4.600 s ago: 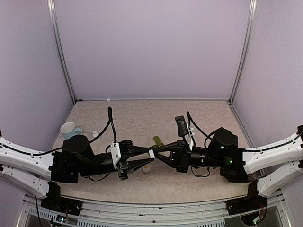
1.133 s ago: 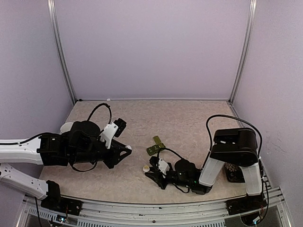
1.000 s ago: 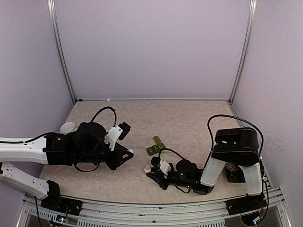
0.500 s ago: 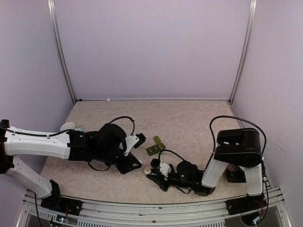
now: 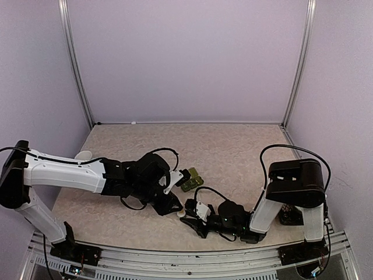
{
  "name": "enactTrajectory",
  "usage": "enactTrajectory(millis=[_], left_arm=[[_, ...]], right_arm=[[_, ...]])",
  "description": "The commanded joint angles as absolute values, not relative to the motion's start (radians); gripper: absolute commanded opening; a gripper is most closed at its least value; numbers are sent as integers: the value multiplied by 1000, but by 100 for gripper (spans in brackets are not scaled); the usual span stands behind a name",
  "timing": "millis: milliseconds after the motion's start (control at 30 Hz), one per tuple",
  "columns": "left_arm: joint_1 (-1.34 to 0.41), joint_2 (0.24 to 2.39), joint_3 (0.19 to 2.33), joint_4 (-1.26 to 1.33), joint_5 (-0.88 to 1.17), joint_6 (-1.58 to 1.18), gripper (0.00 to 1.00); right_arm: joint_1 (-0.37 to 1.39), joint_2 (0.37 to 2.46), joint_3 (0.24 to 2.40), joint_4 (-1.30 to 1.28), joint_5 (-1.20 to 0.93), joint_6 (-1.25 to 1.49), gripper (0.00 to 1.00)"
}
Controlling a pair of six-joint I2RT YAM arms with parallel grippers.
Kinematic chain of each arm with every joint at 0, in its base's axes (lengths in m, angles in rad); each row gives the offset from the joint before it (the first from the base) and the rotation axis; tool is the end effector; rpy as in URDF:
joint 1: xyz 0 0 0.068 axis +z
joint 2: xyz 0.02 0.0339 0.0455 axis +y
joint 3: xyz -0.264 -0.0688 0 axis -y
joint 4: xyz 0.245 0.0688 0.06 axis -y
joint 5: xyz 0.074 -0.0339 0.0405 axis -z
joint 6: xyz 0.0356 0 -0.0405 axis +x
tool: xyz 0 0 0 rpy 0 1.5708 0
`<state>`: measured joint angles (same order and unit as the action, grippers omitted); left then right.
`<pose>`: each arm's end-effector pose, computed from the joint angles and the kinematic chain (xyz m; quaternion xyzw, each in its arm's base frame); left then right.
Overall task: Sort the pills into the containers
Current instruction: Close the lid of the pill bottle.
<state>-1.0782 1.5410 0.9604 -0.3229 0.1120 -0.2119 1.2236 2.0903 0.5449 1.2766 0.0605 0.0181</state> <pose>0.1467 -0.2817 0.2072 0.4126 0.8486 -0.2388 0.2295 0.1119 0.3029 0.0702 -0.4357 0.6654 0.3328 0.5067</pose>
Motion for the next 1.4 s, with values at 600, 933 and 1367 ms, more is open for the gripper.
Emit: enactTrajectory(millis=[600,933,1367], left_arm=[[-1085,1656,1075,-439,104,-199,18],[-1087,1670,1073,-440,107,-202,17],[-1089,1690,1086,-462,79,-195,16]], right_arm=[[1280,2044,563,1218,216,-35,26],[1291,2025,581,1168,262,-36,26],[1325,2007,632,1073,325,-69,26]])
